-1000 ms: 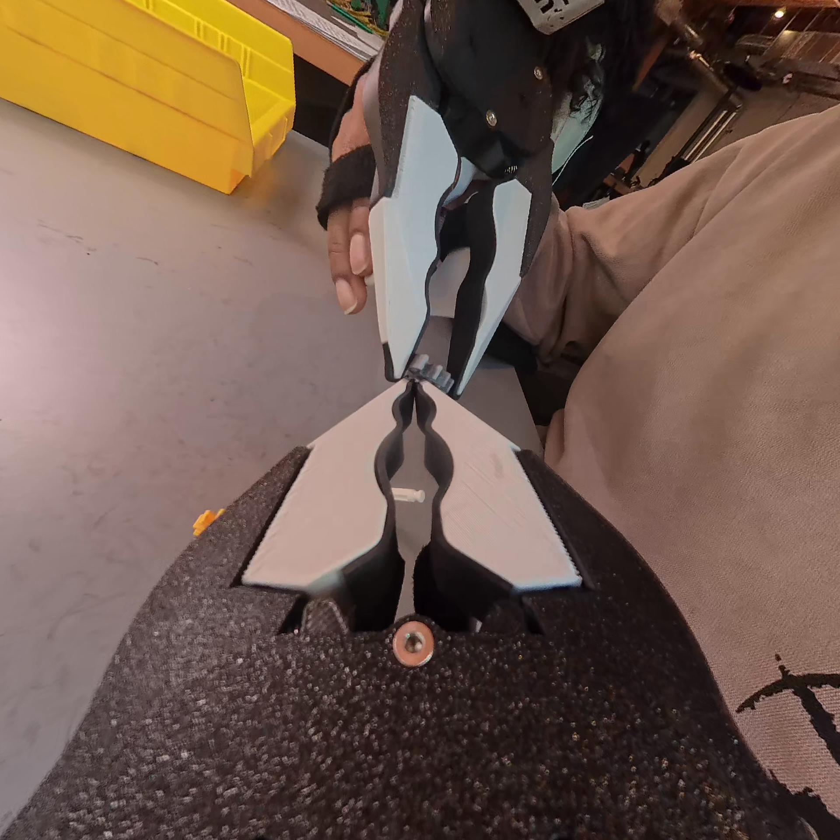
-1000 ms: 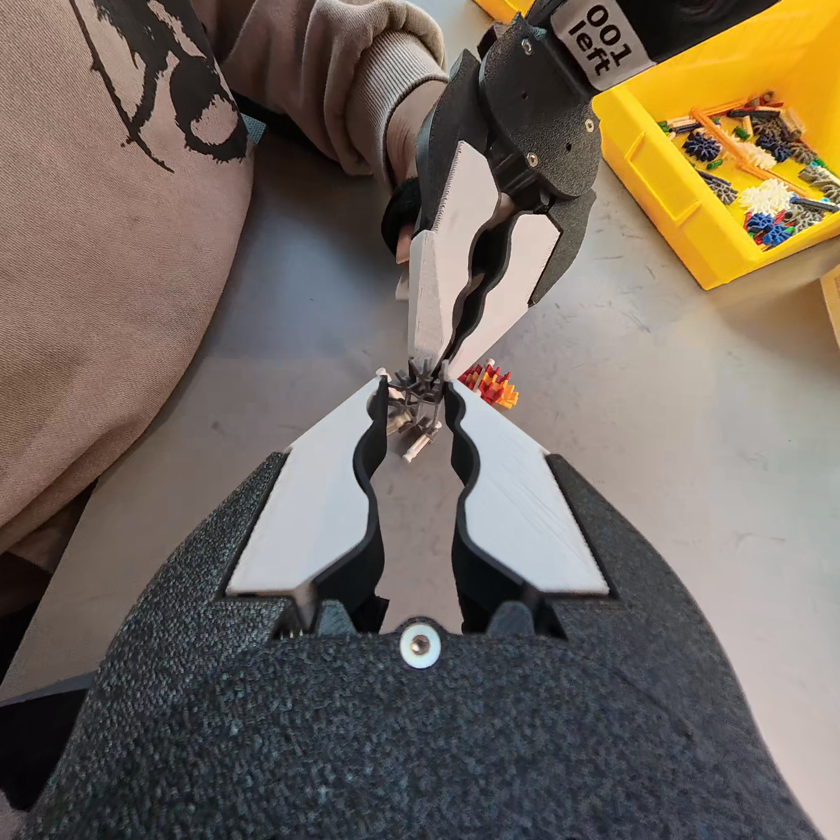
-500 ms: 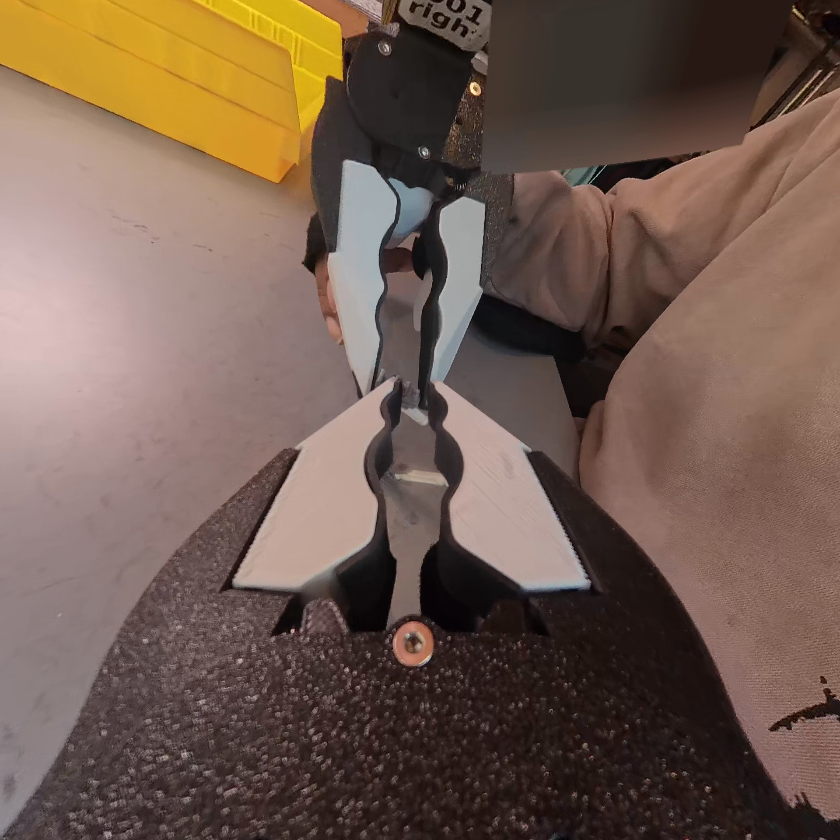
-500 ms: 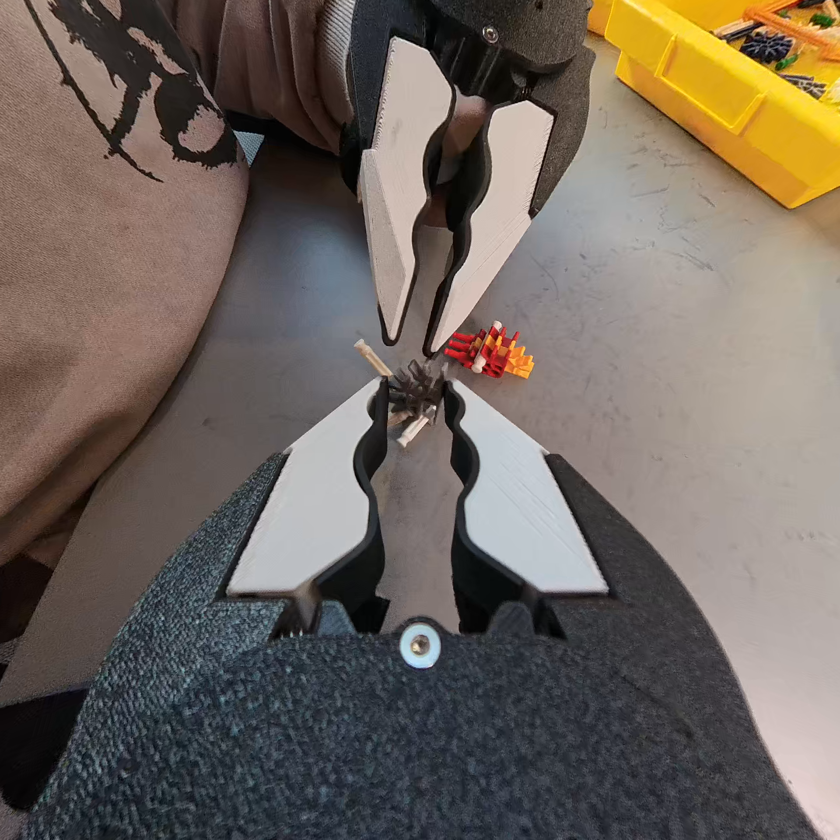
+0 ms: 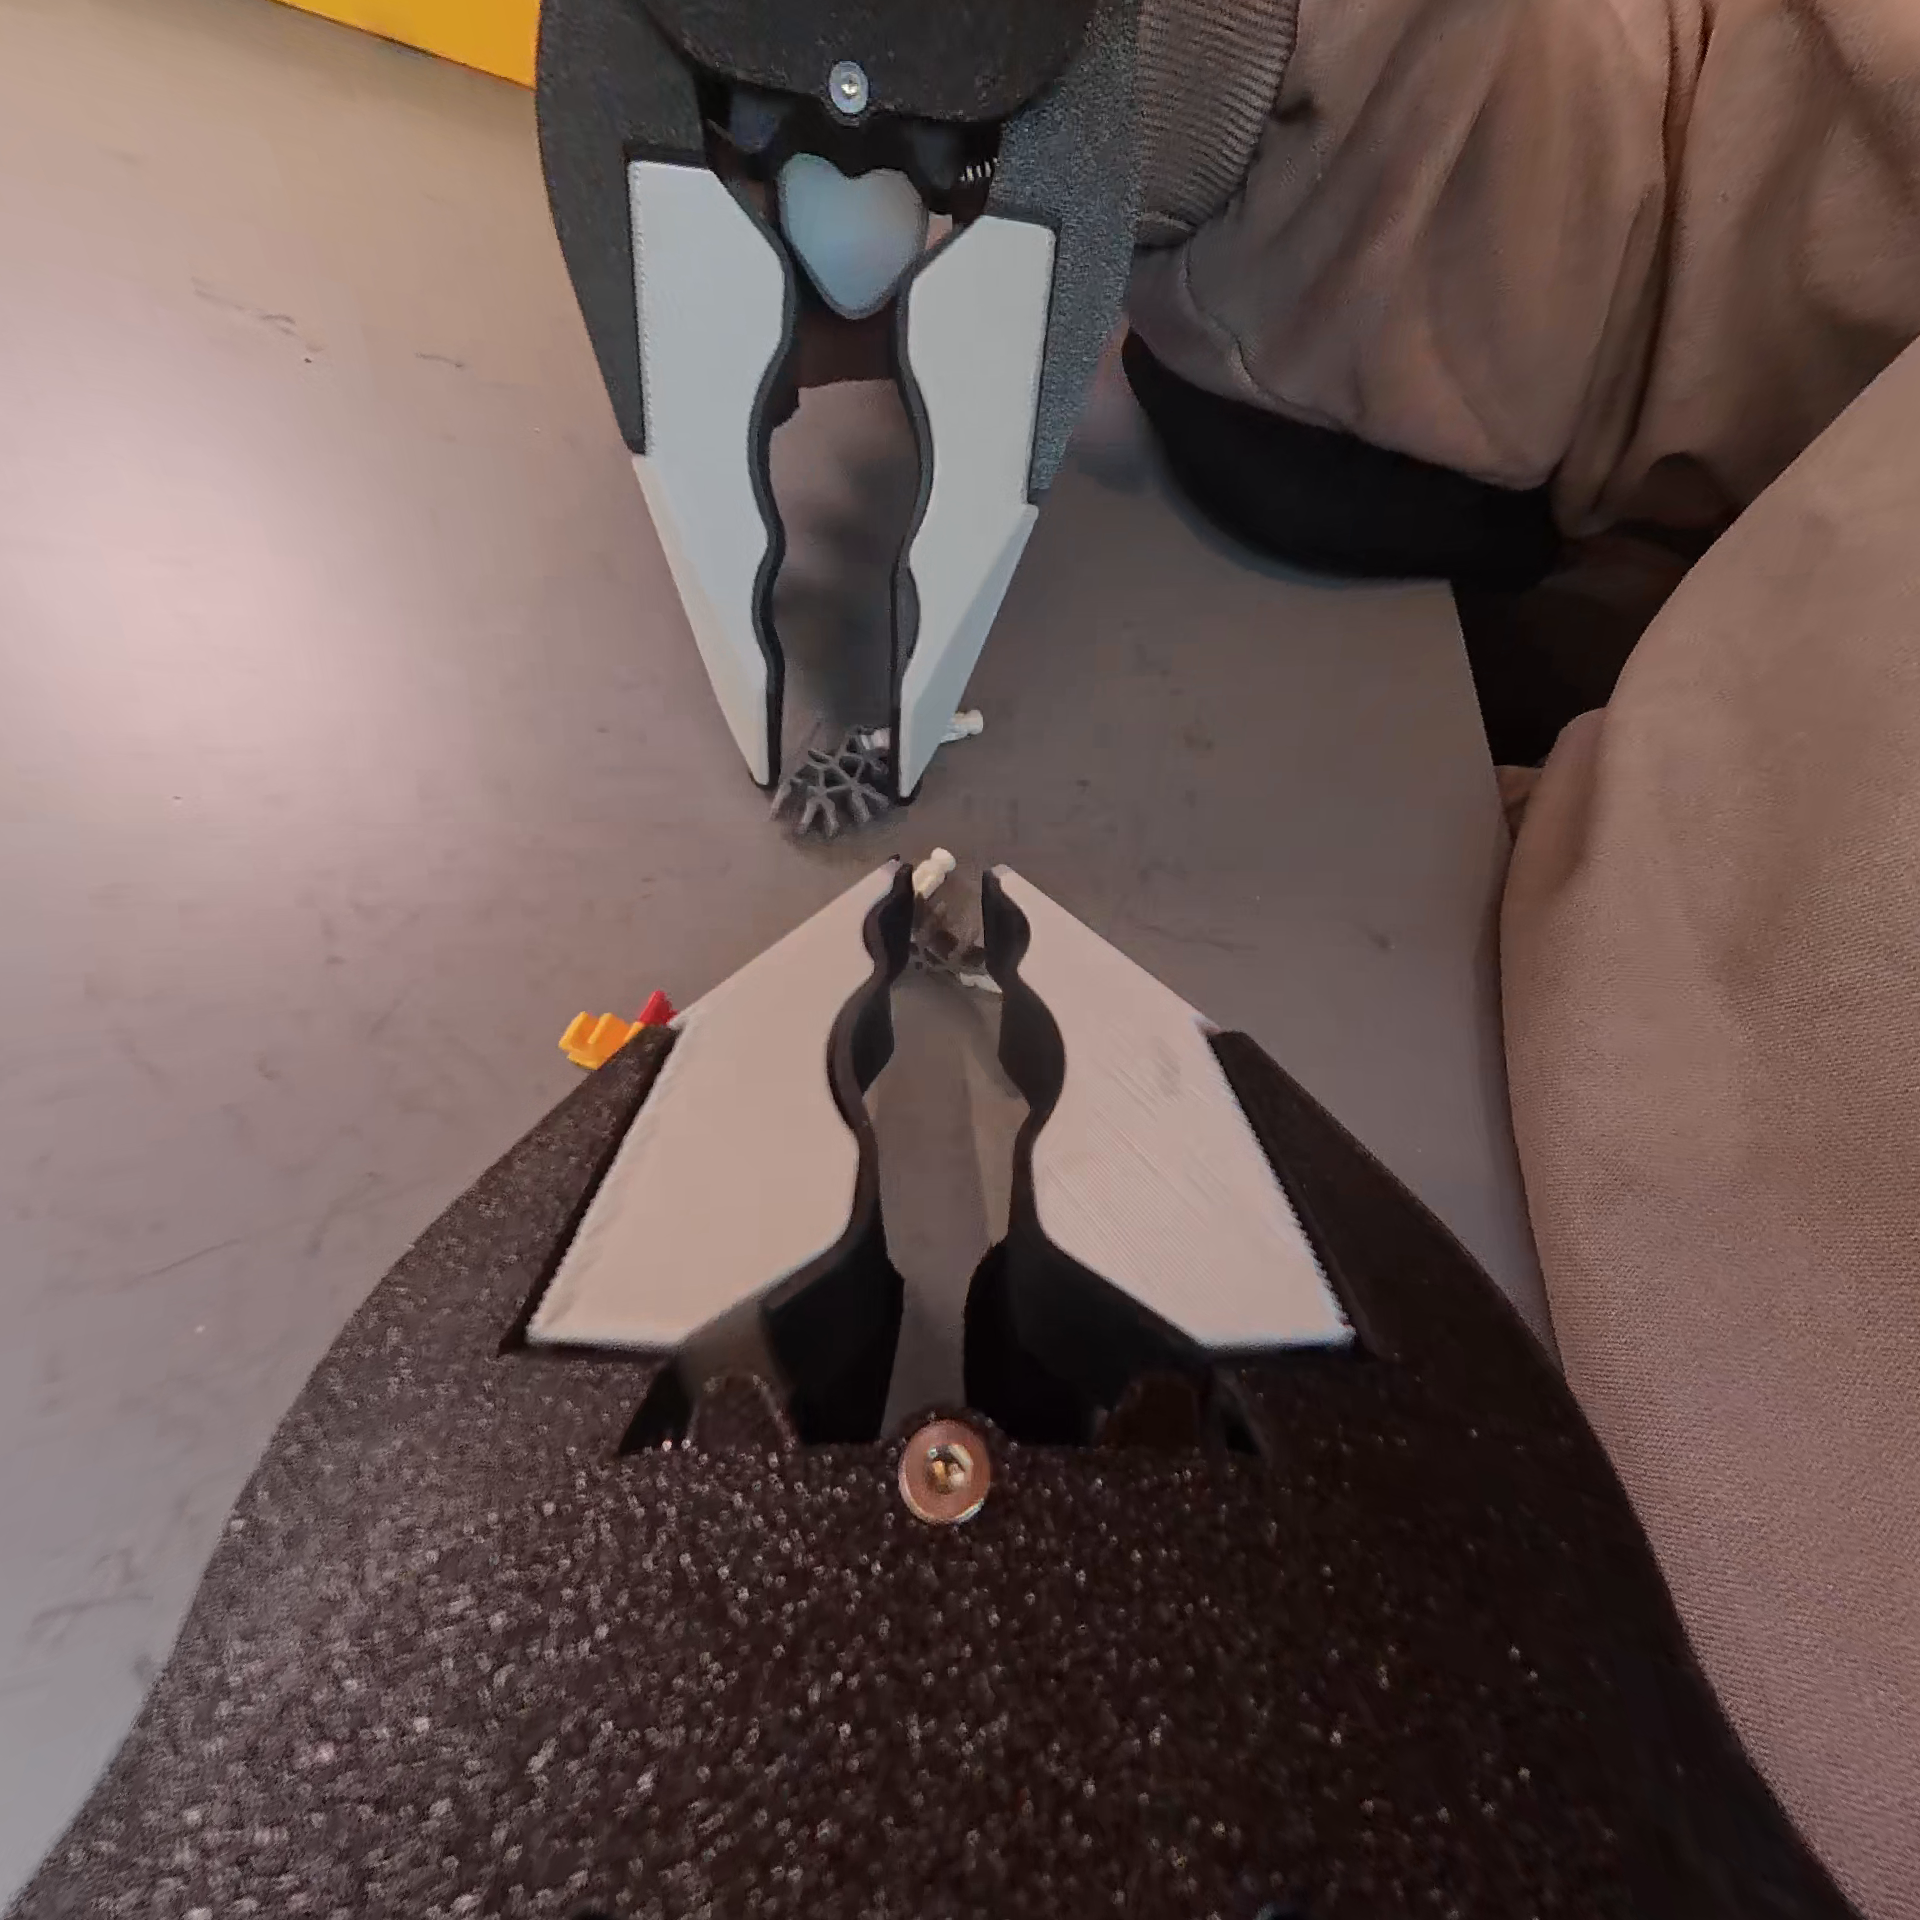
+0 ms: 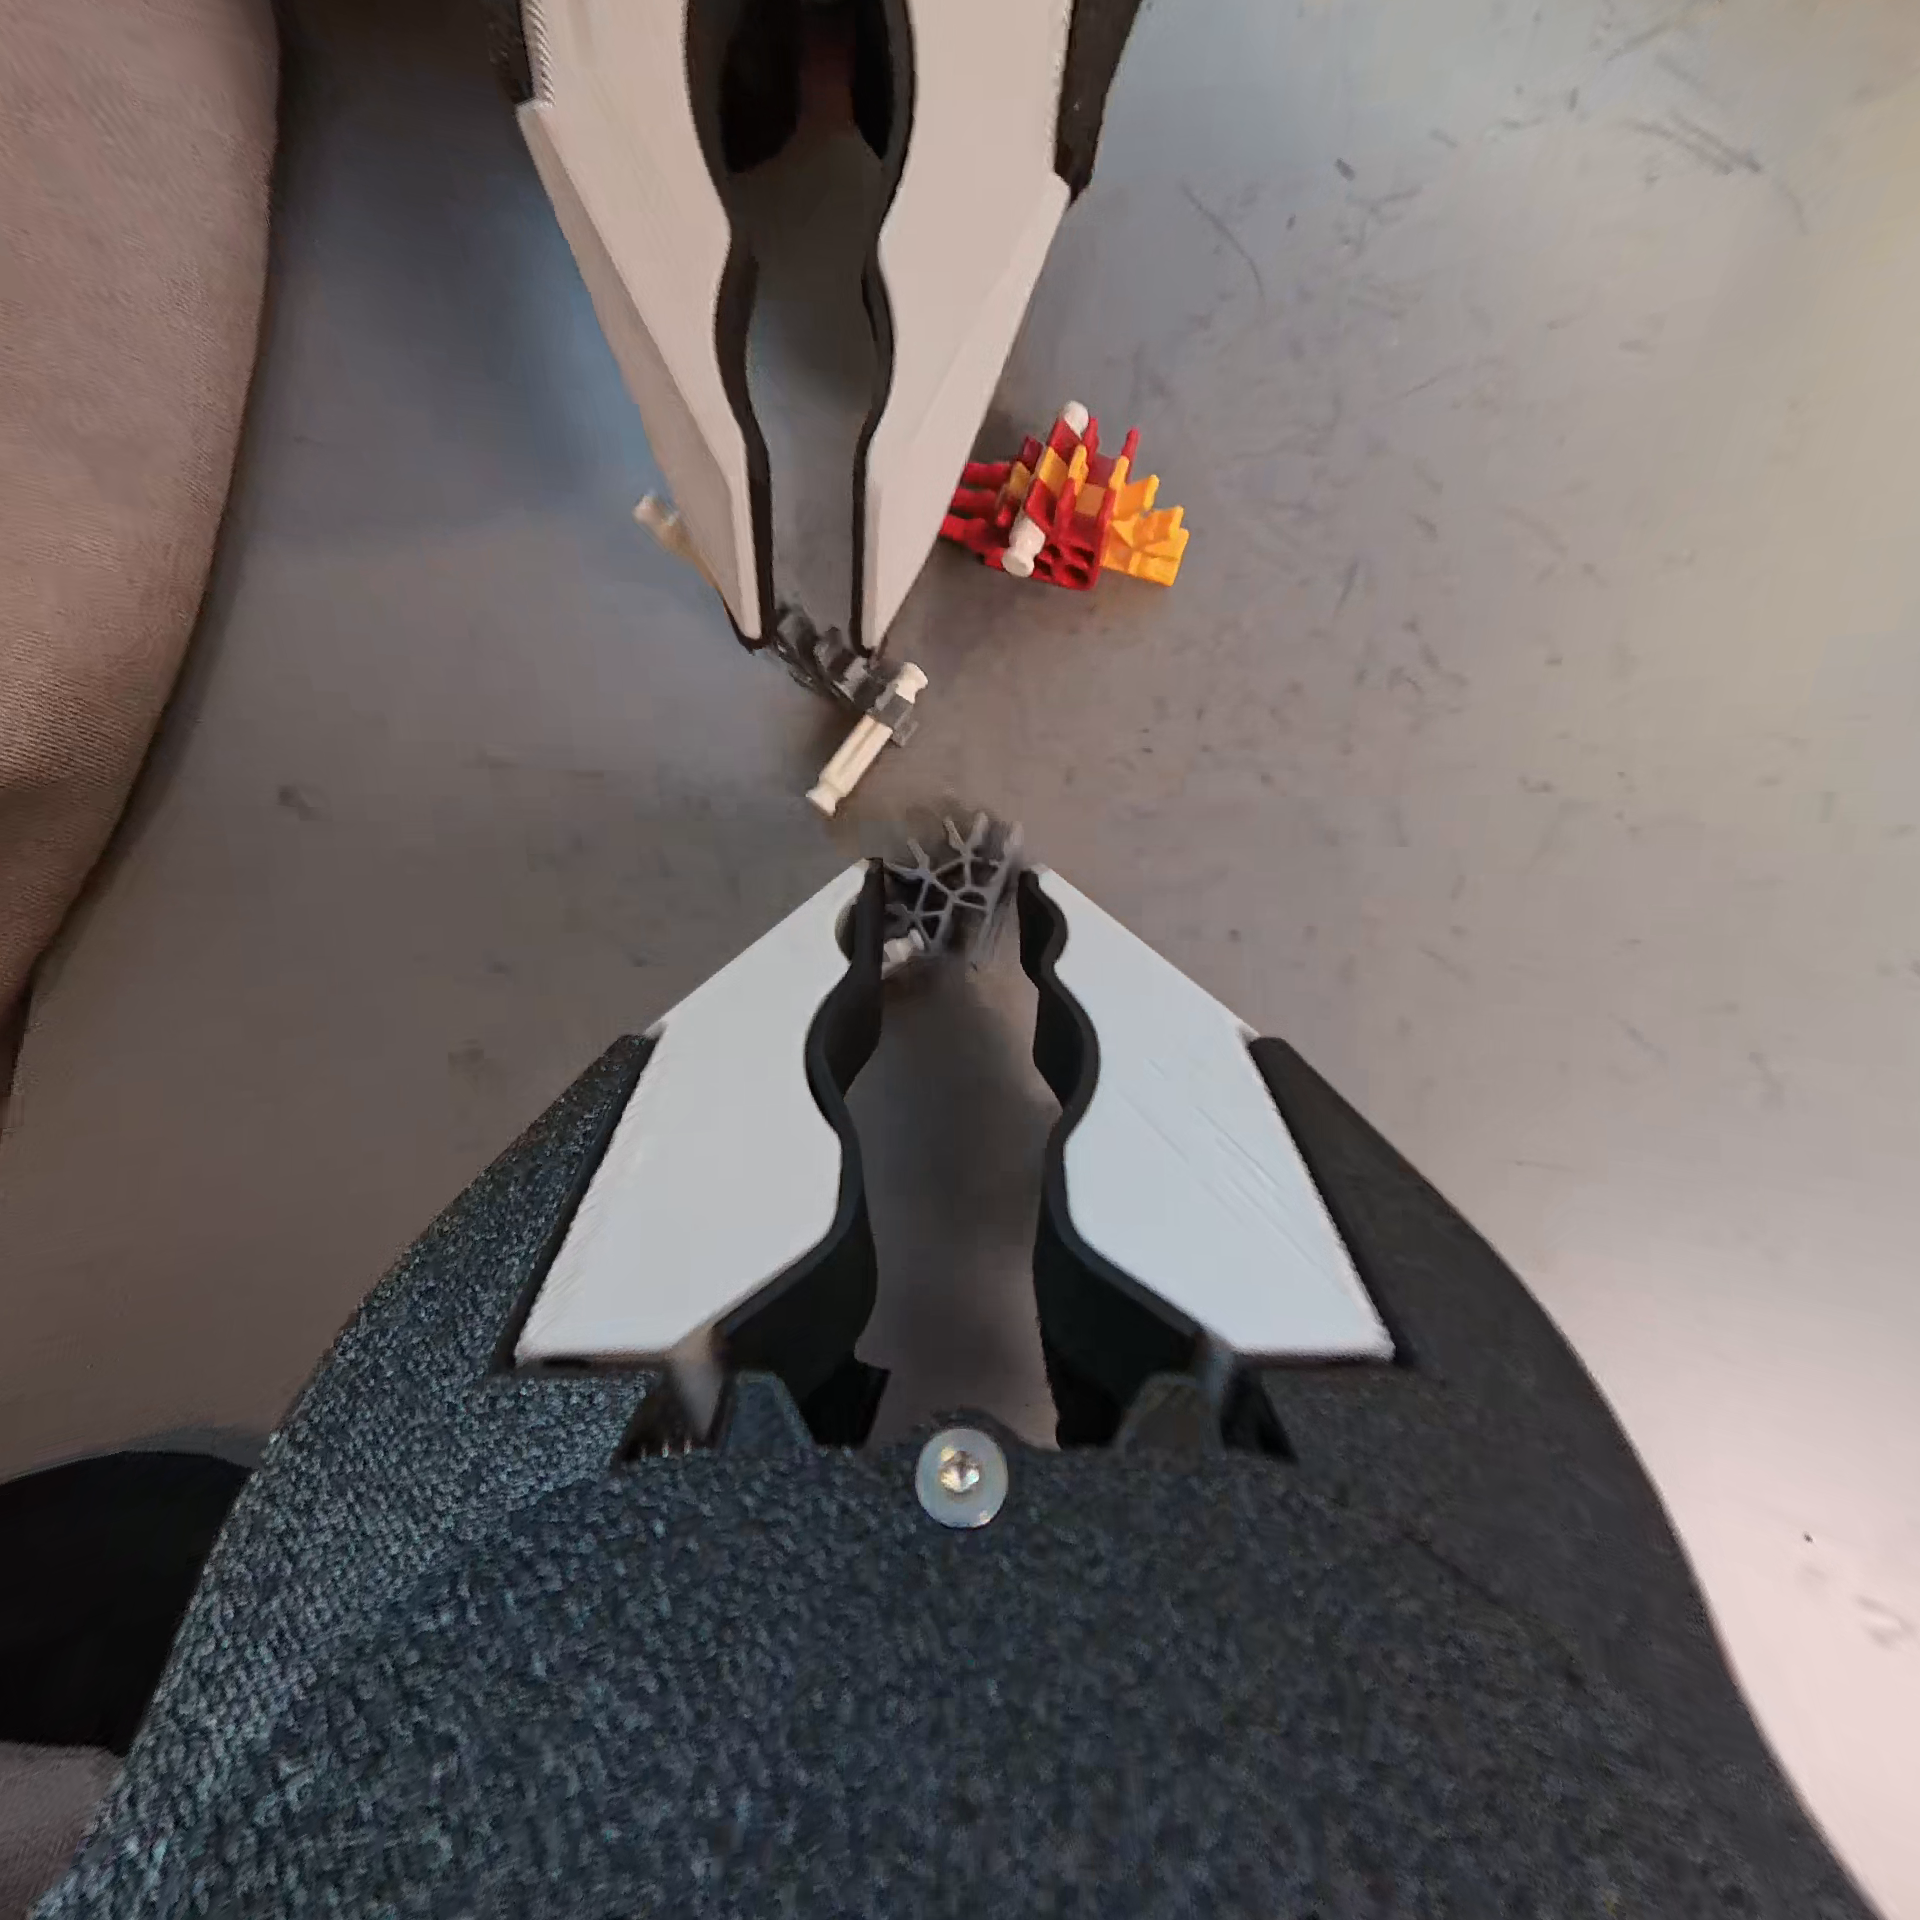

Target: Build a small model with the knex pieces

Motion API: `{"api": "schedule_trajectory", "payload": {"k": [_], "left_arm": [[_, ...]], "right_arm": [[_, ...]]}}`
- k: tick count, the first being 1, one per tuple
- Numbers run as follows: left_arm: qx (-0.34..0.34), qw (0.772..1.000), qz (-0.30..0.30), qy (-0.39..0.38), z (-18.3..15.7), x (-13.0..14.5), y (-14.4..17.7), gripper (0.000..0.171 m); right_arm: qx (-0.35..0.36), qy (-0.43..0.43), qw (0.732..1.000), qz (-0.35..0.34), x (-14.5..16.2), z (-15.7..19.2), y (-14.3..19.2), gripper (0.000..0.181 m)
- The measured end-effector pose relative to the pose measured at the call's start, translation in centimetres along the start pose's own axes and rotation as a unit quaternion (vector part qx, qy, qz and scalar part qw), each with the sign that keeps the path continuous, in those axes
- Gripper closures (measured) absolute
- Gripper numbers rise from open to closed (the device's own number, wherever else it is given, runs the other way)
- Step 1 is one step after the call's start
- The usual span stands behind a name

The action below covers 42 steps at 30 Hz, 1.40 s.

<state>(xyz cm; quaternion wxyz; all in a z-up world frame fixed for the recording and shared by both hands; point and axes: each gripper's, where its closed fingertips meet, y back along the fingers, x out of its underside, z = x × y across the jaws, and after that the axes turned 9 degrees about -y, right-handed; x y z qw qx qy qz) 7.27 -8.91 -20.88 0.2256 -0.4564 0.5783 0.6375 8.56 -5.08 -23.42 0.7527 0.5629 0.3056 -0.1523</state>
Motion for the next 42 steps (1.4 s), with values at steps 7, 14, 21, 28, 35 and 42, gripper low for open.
{"api": "schedule_trajectory", "payload": {"k": [7, 14, 21, 28, 35, 42], "left_arm": [[-0.008, 1.0, 0.005, -0.006, 0.2, 0.2, -0.1, 0.159], [-0.033, 0.999, -0.001, 0.002, 1.3, 0.1, 0.2, 0.159], [-0.007, 0.988, -0.138, 0.074, 2.1, -3.4, 2.7, 0.143], [0.098, 0.922, -0.325, 0.184, 1.7, -8.6, 6.4, 0.139], [0.137, 0.908, -0.317, 0.238, 1.6, -7.8, 6.4, 0.167], [0.106, 0.922, -0.26, 0.266, 2.4, -5.9, 5.0, 0.168]], "right_arm": [[0.051, 0.022, 0.998, 0.025, 0.0, -0.6, 0.6, 0.147], [0.092, 0.026, 0.992, 0.083, 0.2, -0.2, 0.1, 0.16], [0.026, 0.007, 0.969, -0.247, -9.1, 0.4, 5.5, 0.16], [-0.05, -0.051, 0.878, -0.474, -14.2, 1.0, 9.3, 0.16], [-0.046, -0.027, 0.903, -0.426, -13.5, 1.3, 7.5, 0.16], [0.021, 0.027, 0.945, -0.325, -10.8, 0.5, 6.8, 0.16]]}}
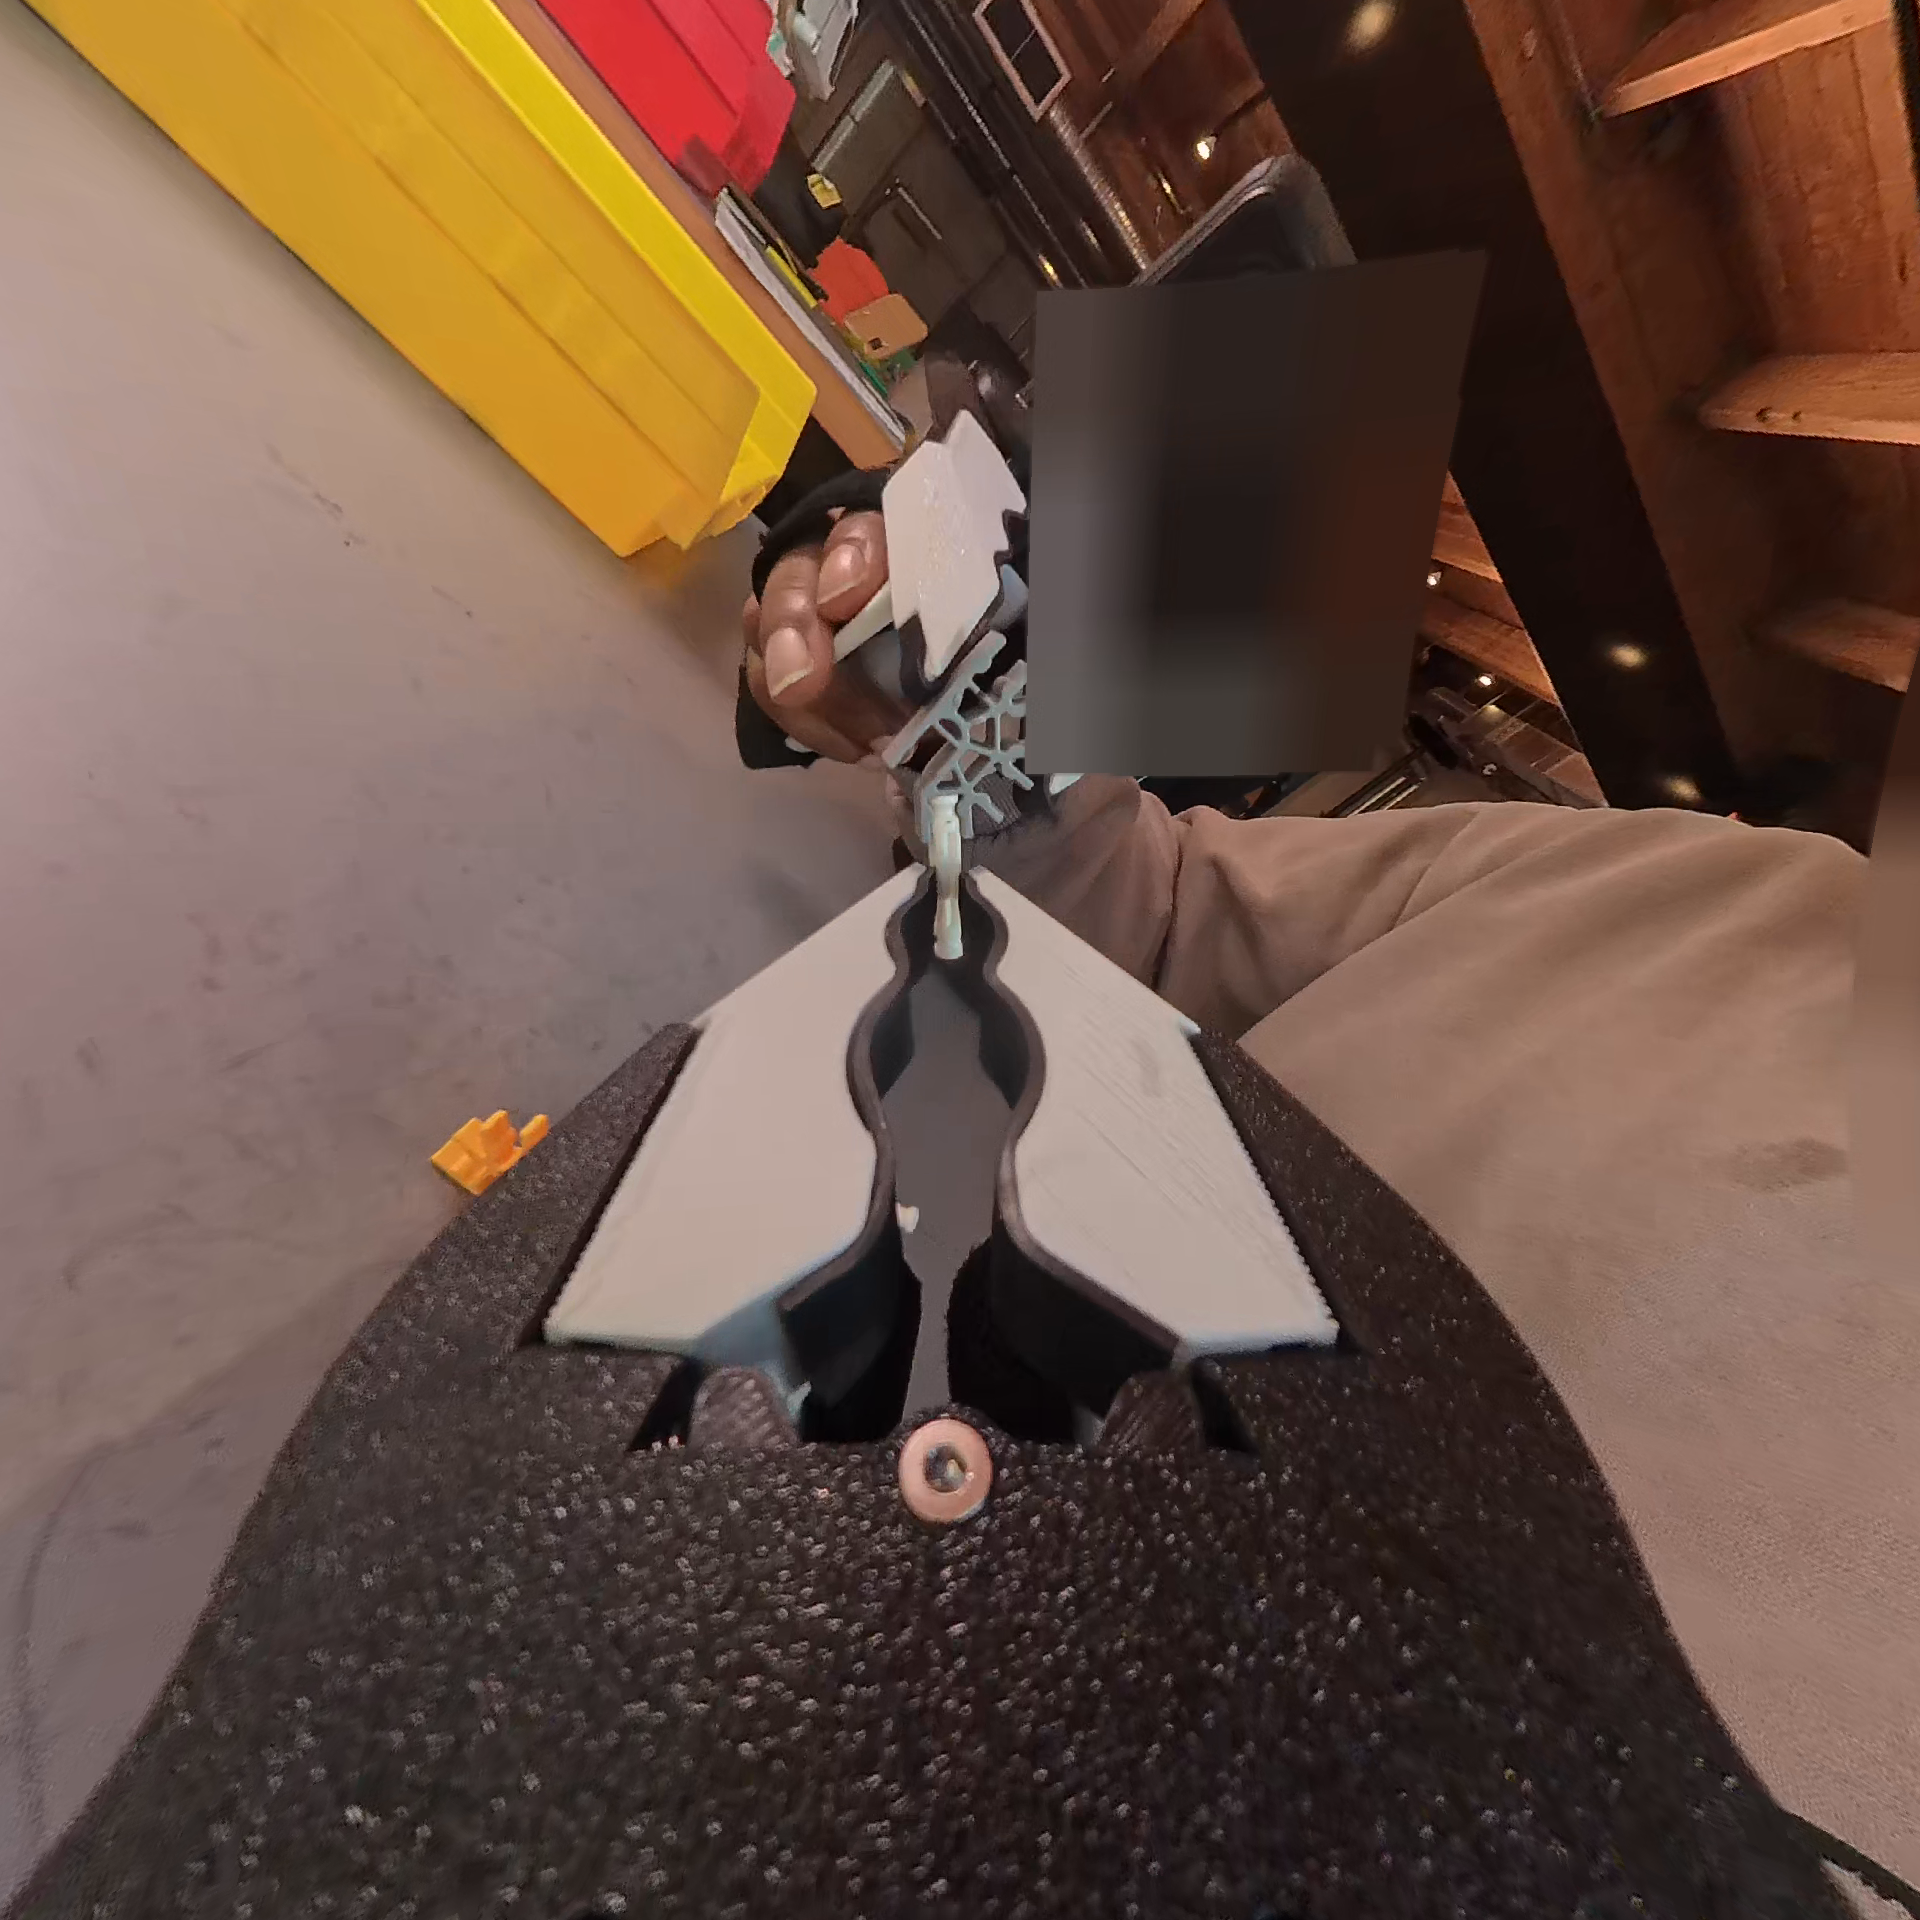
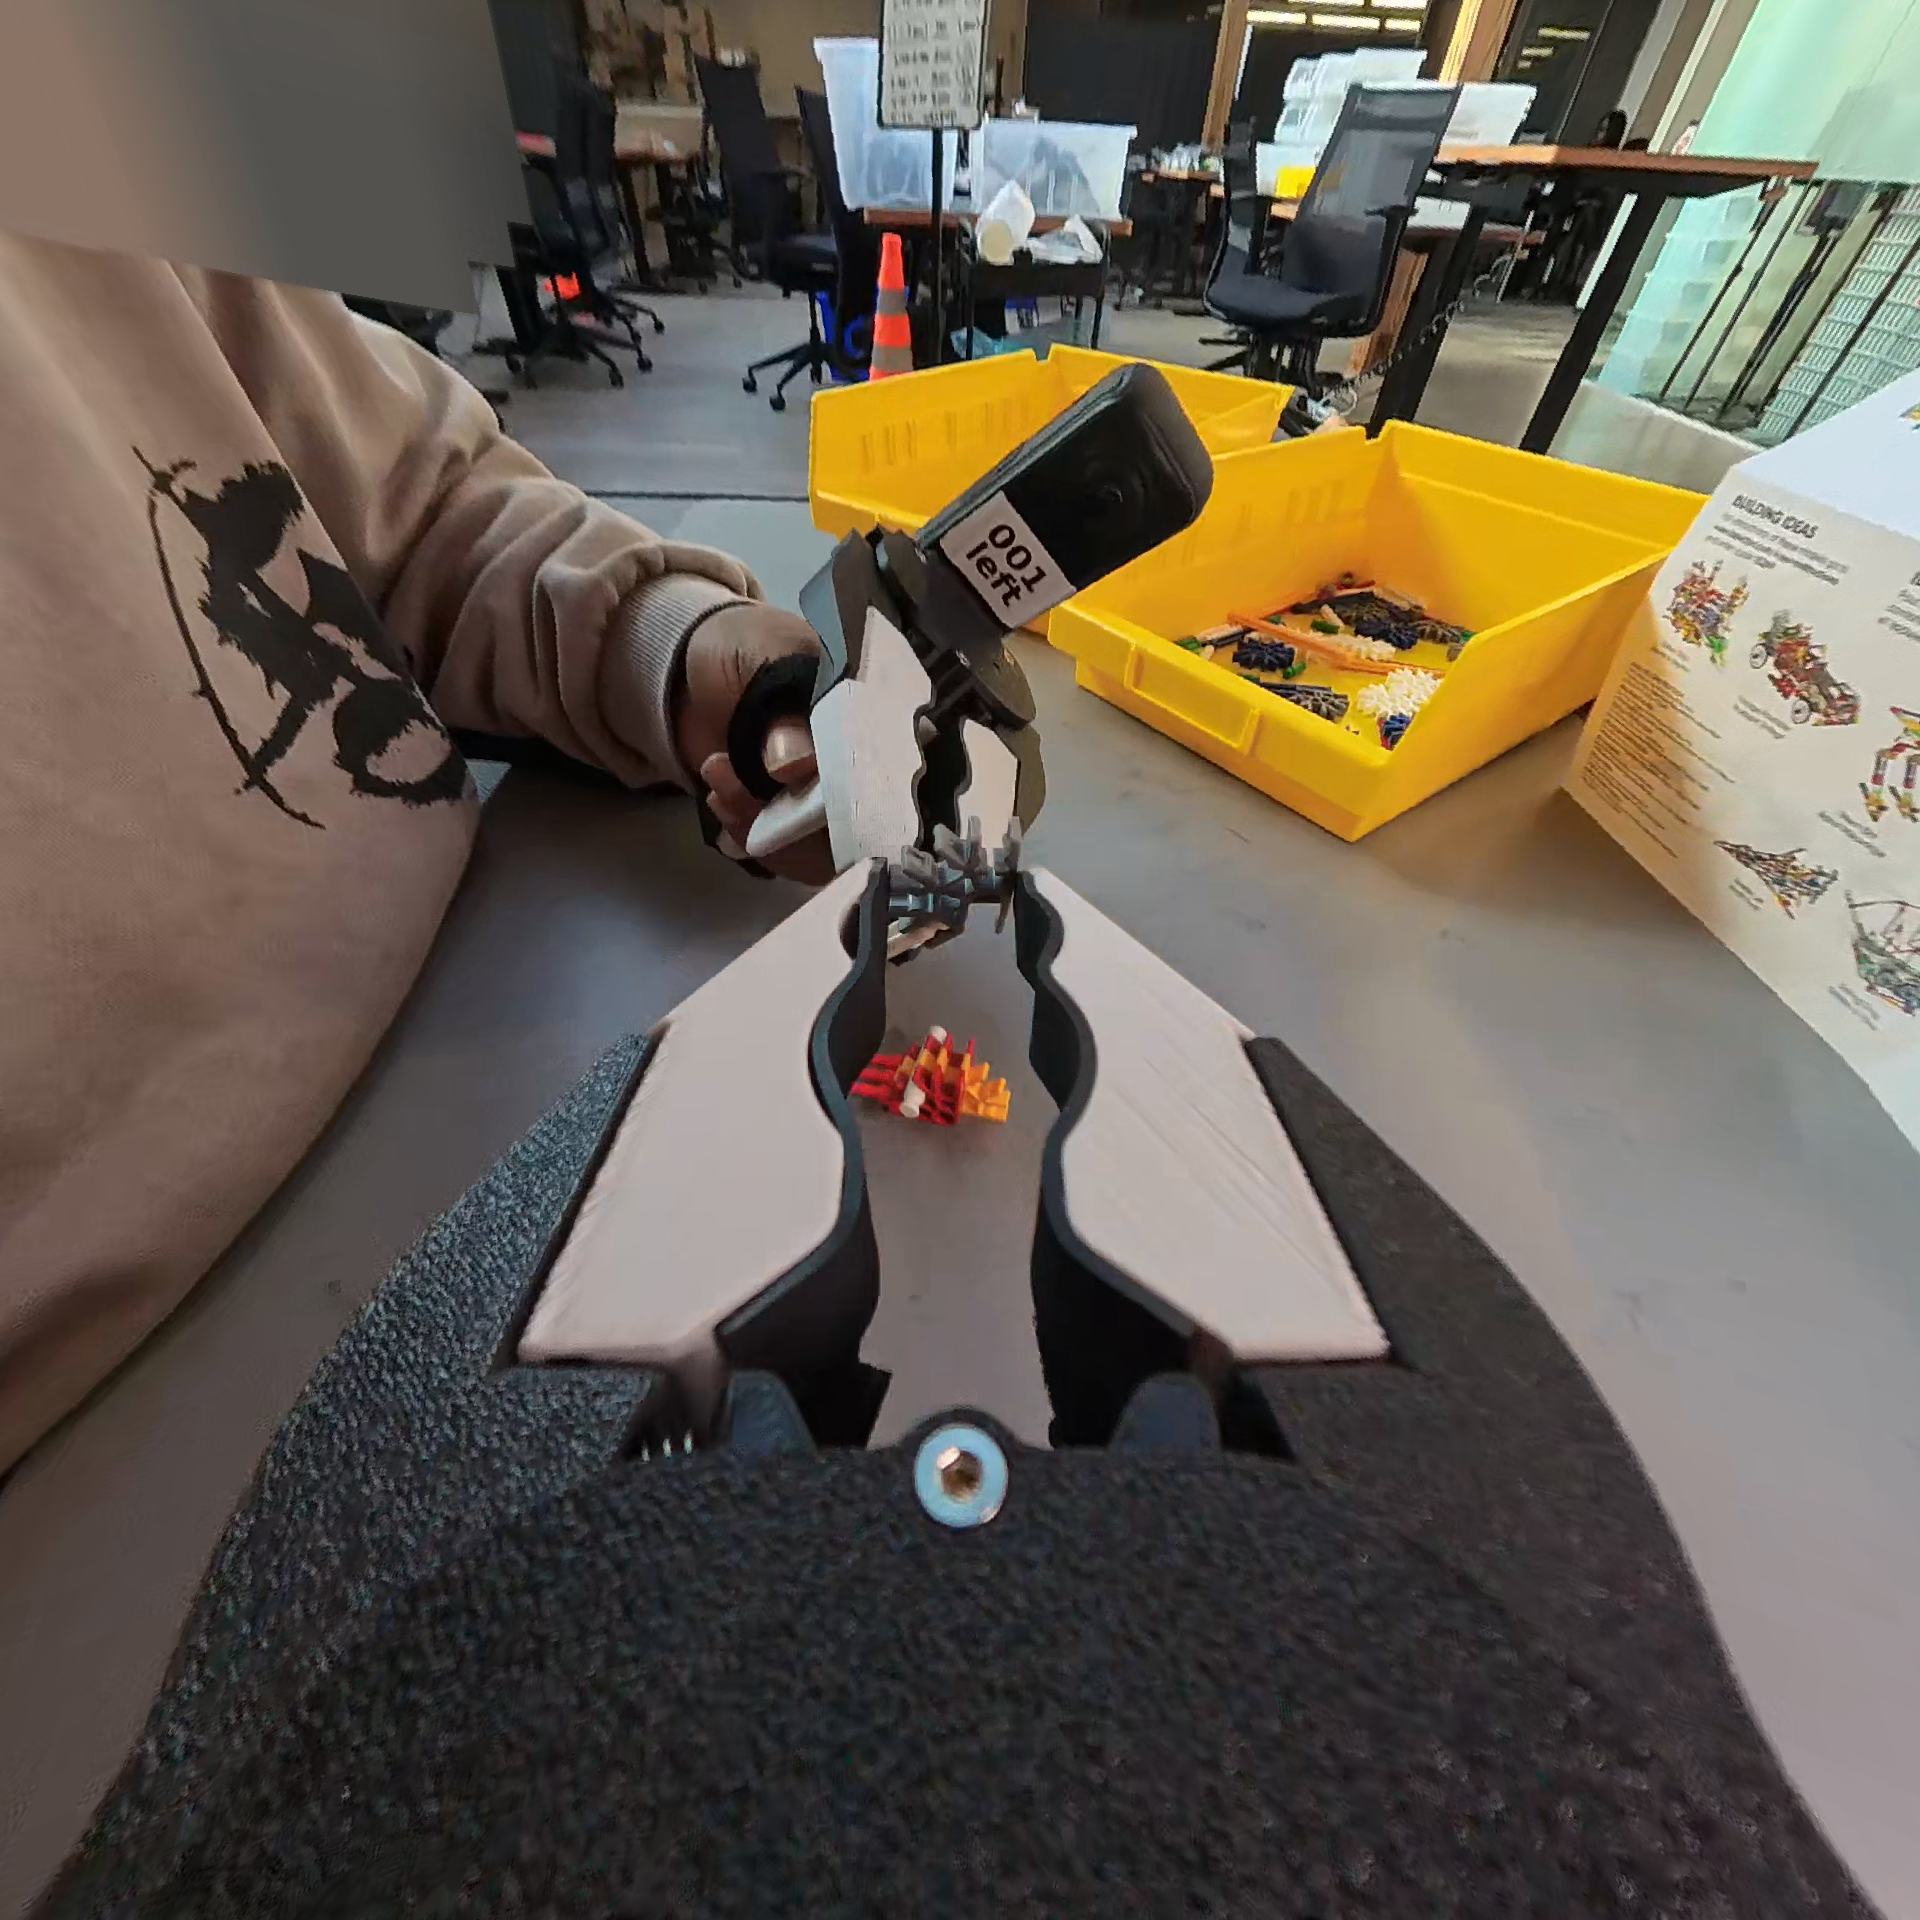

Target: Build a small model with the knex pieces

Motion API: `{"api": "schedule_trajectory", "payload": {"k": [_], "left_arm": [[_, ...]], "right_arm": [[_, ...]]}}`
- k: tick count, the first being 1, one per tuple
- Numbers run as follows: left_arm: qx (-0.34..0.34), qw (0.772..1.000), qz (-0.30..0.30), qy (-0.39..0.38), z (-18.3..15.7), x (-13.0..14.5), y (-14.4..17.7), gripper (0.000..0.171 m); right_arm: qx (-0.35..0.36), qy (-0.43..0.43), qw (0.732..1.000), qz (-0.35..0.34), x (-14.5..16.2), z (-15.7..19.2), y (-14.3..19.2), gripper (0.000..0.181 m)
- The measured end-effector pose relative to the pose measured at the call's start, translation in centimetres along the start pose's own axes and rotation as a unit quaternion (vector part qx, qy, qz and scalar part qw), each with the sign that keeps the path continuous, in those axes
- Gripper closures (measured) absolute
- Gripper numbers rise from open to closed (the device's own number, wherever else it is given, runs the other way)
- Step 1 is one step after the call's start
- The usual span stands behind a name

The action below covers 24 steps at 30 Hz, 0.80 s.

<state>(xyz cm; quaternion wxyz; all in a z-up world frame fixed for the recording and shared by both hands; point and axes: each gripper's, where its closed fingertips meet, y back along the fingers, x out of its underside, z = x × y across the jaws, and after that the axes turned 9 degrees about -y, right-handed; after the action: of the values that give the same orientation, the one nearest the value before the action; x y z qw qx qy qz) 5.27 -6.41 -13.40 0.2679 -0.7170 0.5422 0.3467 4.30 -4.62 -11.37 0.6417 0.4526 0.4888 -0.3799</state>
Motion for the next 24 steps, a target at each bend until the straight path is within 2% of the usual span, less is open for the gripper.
{"api": "schedule_trajectory", "payload": {"k": [5, 10, 16, 19, 21, 24], "left_arm": [[-0.021, 1.0, 0.02, 0.01, 0.8, 0.8, -0.1, 0.168], [-0.024, 0.999, 0.027, 0.023, 1.2, 1.3, -0.2, 0.168], [-0.03, 0.998, 0.046, 0.022, 1.4, 2.0, -0.5, 0.168], [-0.066, 0.995, 0.065, -0.022, 2.1, 2.1, -0.3, 0.164], [-0.098, 0.988, 0.089, -0.084, 2.6, 2.1, 0.2, 0.16], [-0.135, 0.971, 0.122, -0.154, 3.3, 2.3, 0.8, 0.16]], "right_arm": [[0.029, 0.04, 0.998, 0.044, 1.2, -0.4, 0.0, 0.157], [0.029, 0.042, 0.997, 0.051, 1.4, -0.4, 0.1, 0.152], [0.023, 0.036, 0.996, 0.077, 2.4, -0.2, -0.3, 0.158], [0.013, -0.017, 0.993, 0.114, 3.5, -0.5, 0.2, 0.158], [0.006, -0.085, 0.981, 0.176, 6.0, -1.1, 1.1, 0.158], [0.0, -0.125, 0.959, 0.254, 9.9, -1.4, 1.8, 0.158]]}}
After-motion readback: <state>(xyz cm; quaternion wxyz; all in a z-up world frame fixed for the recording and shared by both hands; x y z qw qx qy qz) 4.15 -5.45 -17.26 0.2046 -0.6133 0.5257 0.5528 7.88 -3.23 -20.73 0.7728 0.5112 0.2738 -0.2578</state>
